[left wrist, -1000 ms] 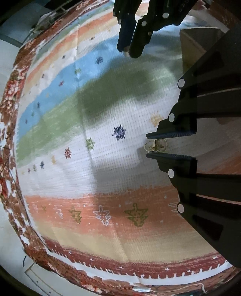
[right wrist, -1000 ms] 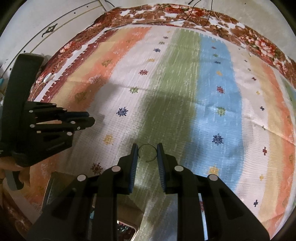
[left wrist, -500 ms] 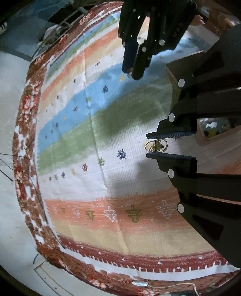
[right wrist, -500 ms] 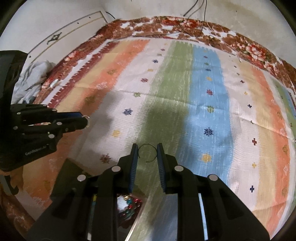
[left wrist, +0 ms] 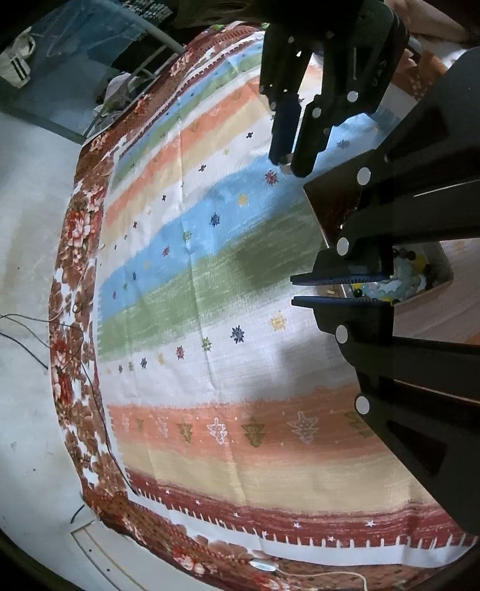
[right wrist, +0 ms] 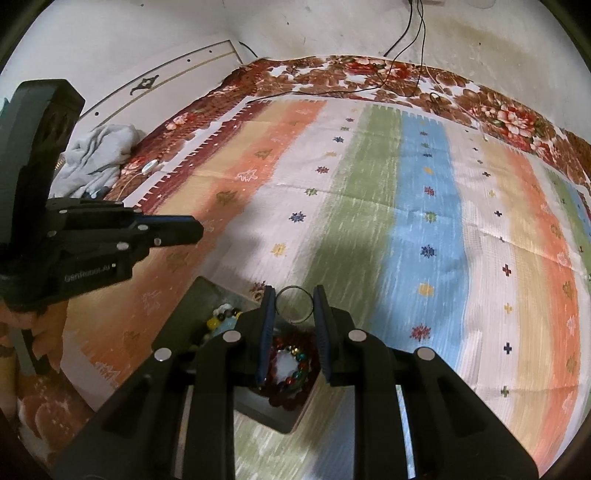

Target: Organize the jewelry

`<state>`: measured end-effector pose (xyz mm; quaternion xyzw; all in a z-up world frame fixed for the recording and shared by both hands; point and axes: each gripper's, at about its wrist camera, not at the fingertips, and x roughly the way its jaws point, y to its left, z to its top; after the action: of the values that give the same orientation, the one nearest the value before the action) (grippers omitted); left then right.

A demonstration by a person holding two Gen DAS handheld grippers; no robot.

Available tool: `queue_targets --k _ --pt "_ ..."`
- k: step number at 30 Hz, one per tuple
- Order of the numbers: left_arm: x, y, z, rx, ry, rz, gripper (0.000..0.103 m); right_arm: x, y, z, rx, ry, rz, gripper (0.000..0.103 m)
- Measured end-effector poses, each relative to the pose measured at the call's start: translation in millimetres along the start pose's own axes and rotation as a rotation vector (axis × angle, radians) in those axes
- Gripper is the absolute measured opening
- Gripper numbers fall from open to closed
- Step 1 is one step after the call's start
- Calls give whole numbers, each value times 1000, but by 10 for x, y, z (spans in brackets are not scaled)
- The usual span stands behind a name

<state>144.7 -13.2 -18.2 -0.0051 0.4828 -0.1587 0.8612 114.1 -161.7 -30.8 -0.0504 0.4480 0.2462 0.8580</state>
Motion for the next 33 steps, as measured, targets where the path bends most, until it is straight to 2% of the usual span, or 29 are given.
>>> queue_targets --k 6,7,11,15,17,22,28,30,31,33 --pt "183 158 28 -45 55 11 6 68 -67 -10 19 16 4 22" --pt "224 188 33 -54 68 11 9 97 -93 -1 29 21 10 22" --pt "461 325 69 -80 159 25 32 219 -206 27 50 47 9 22" --pt "608 381 127 -83 215 38 39 262 -280 92 64 48 10 22" --pt "689 383 138 -81 250 20 46 290 -281 112 64 54 14 22" --pt "987 365 72 -79 395 -2 46 408 -312 126 57 93 1 22" --pt "1173 464 71 -96 479 0 41 455 -409 300 63 89 12 22" --pt "1235 462 70 -110 504 -28 38 488 -451 329 75 95 24 22" --pt "1278 480 69 -145 529 -81 36 517 -472 331 79 105 30 22" --pt "1337 515 64 -183 560 -123 36 552 -505 331 83 116 31 22"
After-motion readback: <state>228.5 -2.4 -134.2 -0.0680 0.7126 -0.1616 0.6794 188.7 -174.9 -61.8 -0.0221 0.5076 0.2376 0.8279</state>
